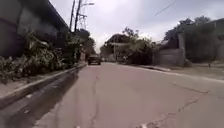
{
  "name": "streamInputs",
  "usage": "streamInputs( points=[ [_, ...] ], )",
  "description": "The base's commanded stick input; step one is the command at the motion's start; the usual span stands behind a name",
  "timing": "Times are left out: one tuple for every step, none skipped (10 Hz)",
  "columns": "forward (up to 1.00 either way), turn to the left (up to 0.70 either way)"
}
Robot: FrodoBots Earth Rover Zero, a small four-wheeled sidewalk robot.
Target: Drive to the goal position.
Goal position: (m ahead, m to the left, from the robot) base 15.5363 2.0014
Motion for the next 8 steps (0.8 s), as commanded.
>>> streamInputs(
  points=[
    [1.00, 0.00],
    [1.00, 0.00],
    [1.00, 0.00],
    [1.00, 0.00],
    [1.00, 0.00],
    [1.00, 0.00],
    [1.00, 0.00],
    [1.00, 0.00]
  ],
)
